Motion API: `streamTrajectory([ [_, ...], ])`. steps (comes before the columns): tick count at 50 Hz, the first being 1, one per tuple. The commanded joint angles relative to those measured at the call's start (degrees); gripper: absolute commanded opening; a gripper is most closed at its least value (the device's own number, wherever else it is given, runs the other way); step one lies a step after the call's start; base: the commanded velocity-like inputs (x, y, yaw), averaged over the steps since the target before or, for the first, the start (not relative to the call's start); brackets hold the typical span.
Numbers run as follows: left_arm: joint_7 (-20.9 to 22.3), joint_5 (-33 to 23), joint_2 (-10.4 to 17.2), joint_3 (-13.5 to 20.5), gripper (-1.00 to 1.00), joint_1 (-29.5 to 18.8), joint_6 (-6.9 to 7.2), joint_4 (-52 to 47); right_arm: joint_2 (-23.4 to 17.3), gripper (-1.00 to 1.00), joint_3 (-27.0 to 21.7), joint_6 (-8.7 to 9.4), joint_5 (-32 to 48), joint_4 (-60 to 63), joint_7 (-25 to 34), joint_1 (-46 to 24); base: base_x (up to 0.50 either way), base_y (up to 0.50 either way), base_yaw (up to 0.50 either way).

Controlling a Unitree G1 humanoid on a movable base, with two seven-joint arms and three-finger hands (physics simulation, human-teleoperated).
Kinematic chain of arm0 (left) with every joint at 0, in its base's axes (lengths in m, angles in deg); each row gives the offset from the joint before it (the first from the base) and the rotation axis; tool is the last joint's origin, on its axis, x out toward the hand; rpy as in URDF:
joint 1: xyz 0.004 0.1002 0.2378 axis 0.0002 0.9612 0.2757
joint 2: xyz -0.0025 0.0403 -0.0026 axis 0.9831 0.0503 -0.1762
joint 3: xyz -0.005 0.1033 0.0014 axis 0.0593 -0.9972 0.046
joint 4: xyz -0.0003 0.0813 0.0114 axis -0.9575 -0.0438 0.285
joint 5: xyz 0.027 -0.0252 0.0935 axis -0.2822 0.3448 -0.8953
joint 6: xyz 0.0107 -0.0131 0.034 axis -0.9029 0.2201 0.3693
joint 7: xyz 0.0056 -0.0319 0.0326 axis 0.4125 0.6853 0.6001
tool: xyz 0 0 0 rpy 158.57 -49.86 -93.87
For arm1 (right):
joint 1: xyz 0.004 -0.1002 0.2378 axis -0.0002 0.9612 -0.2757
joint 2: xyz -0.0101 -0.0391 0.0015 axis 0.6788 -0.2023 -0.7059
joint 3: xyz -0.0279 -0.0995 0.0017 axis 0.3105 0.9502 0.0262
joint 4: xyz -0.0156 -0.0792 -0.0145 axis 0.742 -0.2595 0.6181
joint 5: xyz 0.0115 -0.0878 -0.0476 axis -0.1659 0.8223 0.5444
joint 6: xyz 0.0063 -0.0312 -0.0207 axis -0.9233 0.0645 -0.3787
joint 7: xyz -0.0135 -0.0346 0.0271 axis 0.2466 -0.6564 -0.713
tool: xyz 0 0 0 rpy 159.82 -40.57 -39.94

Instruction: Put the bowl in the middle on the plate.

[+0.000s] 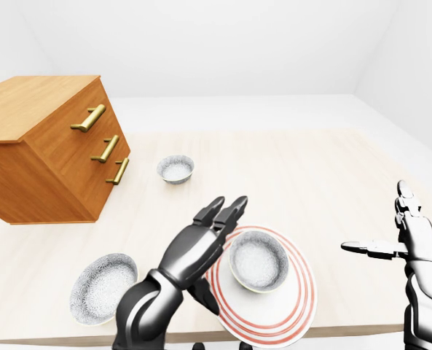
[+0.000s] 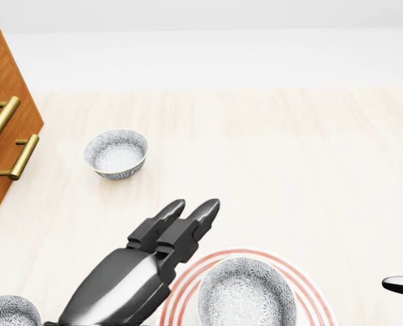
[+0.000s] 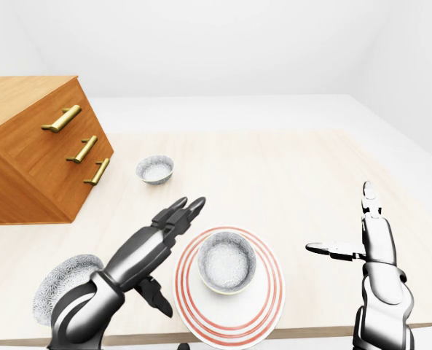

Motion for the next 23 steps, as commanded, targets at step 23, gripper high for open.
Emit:
streamTrajectory([
  [23,-34.75,105.63,-0.32,46.1,1.0,-28.46,0.0,13.2,0.17,1.0,-0.18,0.0,-0.15,0.48,0.15,0.06,0.0,0.0,0.0],
])
